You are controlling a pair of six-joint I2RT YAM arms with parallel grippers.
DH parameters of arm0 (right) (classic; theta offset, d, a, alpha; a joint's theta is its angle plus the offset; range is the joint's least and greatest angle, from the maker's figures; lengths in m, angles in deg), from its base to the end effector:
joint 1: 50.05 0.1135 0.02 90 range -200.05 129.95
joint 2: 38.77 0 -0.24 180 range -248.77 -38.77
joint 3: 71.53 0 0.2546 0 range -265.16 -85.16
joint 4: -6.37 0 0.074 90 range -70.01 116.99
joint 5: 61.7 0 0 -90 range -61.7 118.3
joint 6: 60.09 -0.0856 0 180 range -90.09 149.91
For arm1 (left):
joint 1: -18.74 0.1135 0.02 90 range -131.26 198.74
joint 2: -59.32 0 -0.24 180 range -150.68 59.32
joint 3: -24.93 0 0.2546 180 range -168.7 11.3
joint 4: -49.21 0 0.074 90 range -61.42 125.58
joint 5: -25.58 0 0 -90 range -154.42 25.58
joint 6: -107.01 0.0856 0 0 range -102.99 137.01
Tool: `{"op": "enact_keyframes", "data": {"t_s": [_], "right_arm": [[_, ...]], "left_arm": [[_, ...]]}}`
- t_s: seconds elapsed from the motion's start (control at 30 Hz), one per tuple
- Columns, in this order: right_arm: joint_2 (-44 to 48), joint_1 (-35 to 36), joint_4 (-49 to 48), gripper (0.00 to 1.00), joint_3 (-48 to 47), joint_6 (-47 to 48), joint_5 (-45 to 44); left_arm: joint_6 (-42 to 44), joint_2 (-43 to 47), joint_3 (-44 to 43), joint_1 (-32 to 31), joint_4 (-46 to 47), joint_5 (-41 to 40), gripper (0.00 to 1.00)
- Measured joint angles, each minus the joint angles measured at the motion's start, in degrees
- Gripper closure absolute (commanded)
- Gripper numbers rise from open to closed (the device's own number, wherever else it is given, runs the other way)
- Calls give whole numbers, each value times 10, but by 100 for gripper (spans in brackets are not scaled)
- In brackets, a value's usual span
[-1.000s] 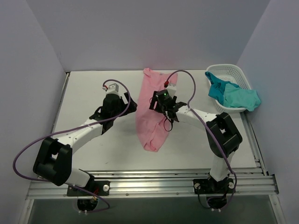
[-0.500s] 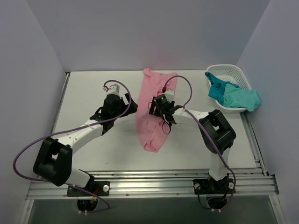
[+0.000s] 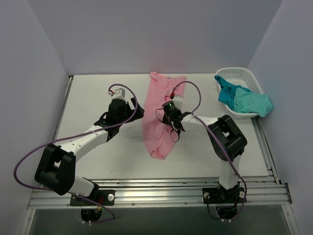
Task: Fold and stack the t-shirts
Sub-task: Fold the tshirt
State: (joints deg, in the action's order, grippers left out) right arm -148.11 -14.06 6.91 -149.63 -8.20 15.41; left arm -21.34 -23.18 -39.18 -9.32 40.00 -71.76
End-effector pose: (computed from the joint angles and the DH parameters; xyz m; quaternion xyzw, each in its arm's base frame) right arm 0.3761 0.2496 0.1250 0.0707 0.8670 0.2130 0.4449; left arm 0.3326 -0.1649 0.1975 -0.1096 0.8472 -0.2373 0.4625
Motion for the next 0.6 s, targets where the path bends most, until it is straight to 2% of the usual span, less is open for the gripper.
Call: {"op": "enact_keyframes", "data": {"t_s": [0.33,0.6], "right_arm": [[12,4,3,100,35,-5,3],[126,67,47,100,36,-8,-8]], "left_arm": [[0,0,2,-2,0,0,2],[0,0,7,-4,1,0,2]]}}
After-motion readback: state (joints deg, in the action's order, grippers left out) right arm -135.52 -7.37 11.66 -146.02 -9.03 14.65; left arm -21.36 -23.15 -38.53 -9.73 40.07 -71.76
